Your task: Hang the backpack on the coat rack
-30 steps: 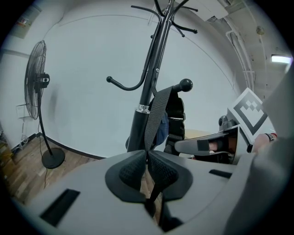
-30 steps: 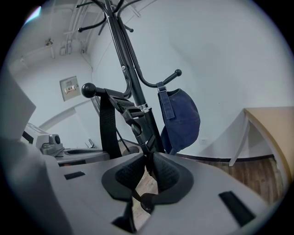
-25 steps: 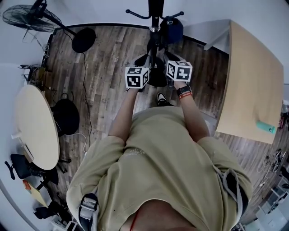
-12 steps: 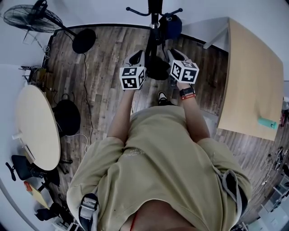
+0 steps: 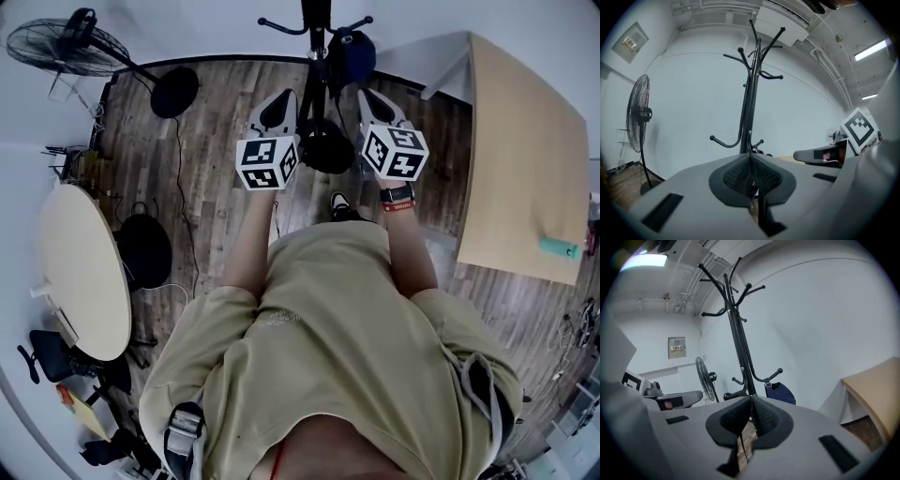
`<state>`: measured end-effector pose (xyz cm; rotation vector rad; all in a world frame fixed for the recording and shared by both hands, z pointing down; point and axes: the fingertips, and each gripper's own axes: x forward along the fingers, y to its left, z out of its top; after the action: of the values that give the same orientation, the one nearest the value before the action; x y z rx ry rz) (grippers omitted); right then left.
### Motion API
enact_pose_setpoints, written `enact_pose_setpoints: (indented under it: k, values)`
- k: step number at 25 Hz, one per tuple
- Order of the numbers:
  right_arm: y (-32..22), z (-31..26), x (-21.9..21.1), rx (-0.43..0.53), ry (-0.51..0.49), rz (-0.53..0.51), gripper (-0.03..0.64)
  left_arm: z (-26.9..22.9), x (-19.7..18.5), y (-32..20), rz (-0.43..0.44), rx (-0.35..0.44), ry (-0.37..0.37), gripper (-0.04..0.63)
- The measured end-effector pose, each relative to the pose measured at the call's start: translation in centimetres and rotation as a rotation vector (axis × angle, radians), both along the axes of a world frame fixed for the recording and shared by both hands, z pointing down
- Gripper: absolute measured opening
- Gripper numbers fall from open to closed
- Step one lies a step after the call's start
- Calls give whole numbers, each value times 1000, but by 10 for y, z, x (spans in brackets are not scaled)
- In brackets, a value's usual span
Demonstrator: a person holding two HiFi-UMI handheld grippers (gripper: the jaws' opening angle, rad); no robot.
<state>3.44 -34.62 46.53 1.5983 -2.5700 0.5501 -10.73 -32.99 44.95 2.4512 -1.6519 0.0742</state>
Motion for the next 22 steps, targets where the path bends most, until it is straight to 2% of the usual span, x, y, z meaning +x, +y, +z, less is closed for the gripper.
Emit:
enact_pose_setpoints:
  k: [3,7,10,17,22]
  values:
    - [2,-15,8,51,11,38,17,-14,-3,2,-8,27,-46,25]
    - [4,-23,19,98,85,68,15,-23,-9,2,-21,43,-55,25]
    - [6,-26,23,115,94,72,15,-28,-12,5,-25,60,-64,25]
    - [8,-31,22,128,93,59,15,-30,-9,9,-14,73,-50,25]
    - [10,-36,24,144,69,88,15,-17,-9,6,10,23,1,25]
